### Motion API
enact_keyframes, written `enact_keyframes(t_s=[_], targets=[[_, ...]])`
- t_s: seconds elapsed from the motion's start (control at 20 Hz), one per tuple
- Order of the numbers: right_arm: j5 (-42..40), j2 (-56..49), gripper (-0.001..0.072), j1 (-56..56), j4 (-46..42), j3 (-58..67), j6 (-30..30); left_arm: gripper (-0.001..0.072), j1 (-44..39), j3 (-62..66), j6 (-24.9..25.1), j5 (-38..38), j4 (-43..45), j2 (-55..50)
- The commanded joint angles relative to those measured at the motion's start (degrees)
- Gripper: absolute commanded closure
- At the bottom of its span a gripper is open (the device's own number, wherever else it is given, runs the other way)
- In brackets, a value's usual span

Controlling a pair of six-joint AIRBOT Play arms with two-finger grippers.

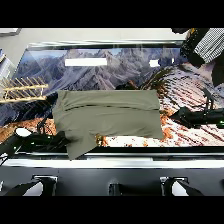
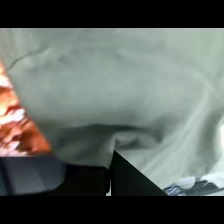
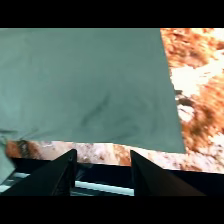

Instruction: Fold the clothes and pants, and hang the long-sleeved shirts on hangers.

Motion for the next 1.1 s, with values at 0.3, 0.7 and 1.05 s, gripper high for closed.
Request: enact_keyframes(t_s=[0.3,0.7,1.05], targets=[[-2.43,-3.08,0.0252,-12.2,-0.35,-0.22,2.49,0.0689,-0.9,-0.11,-0.02,-1.46,-0.72,-0.17],[-8.55,-14.1,0.0243,-0.81,-2.47,-9.4,-2.49,0.0689,-0.92,2.29,-0.07,-2.12,-0.74,-0.17],[-11.67,-14.73,0.0255,4.2,-2.82,-14.01,0.61,0.0689,-0.9,4.07,-0.07,-2.21,-0.74,-0.17]])
